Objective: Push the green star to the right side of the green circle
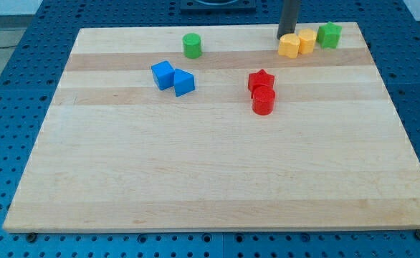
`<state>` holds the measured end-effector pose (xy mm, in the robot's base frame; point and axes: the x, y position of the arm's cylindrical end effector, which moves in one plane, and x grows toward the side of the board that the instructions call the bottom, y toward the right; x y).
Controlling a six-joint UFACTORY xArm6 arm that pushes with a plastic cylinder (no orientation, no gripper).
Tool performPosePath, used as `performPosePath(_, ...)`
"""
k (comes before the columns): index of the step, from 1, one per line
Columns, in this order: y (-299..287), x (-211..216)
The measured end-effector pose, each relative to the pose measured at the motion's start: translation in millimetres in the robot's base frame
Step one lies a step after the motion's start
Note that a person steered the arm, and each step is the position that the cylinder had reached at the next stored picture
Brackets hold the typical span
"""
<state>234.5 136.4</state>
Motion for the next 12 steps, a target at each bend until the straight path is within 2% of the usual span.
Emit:
performPosePath(1,0,-12)
performPosePath(3,62,-16)
performPosePath(7,36,-10)
performPosePath(8,54,-42)
performPosePath(10,178,-42)
performPosePath(11,208,-21)
performPosePath(12,198,14)
